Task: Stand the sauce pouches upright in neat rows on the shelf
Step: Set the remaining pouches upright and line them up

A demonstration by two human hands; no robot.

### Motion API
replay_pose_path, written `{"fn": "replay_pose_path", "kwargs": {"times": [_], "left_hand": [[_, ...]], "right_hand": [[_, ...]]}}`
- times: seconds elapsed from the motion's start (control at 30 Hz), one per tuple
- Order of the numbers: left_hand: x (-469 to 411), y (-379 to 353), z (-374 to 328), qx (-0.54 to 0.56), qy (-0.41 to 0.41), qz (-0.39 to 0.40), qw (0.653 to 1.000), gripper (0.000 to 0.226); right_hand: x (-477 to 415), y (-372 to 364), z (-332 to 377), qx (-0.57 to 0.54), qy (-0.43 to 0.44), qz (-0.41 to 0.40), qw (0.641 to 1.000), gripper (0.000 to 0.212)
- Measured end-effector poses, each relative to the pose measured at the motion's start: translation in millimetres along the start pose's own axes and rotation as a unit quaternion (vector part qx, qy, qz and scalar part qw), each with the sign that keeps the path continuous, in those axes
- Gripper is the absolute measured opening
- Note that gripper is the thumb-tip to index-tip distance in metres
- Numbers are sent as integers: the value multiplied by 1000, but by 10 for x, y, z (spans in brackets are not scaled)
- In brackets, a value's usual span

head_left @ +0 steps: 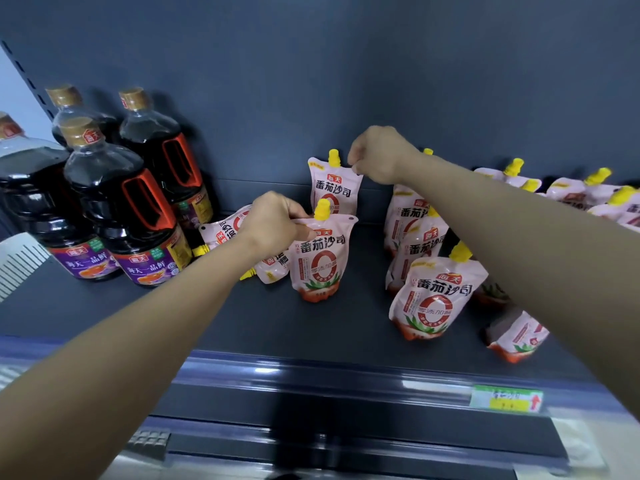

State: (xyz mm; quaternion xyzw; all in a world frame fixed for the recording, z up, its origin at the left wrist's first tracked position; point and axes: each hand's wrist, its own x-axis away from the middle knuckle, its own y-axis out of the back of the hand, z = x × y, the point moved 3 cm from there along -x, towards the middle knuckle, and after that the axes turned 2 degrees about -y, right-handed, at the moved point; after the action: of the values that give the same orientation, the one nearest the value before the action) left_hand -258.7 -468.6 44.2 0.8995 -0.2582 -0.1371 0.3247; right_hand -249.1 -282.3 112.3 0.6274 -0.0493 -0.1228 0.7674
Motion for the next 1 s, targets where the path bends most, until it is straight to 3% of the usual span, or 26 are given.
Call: {"fn": "replay_pose_path", "kwargs": {"times": [0.2,0.4,0.57,0.83,1.0], "left_hand": [[225,214,172,-3,14,-29,999,9],[622,660,530,-10,57,-88,994,14],[919,981,771,-24,88,-129,987,16],[997,1102,899,-9,103,-147,984,16],[937,1126,936,-18,96,-139,985,11]], "right_hand": [[54,-102,382,-32,101,33,994,25],[65,-517,824,45,148,144,977,30],[52,-972,1097,111,197,231,946,55],[-110,-1369,1180,217,190,323,902,81],[-115,-1529,1200,255,188,323,892,95]]}}
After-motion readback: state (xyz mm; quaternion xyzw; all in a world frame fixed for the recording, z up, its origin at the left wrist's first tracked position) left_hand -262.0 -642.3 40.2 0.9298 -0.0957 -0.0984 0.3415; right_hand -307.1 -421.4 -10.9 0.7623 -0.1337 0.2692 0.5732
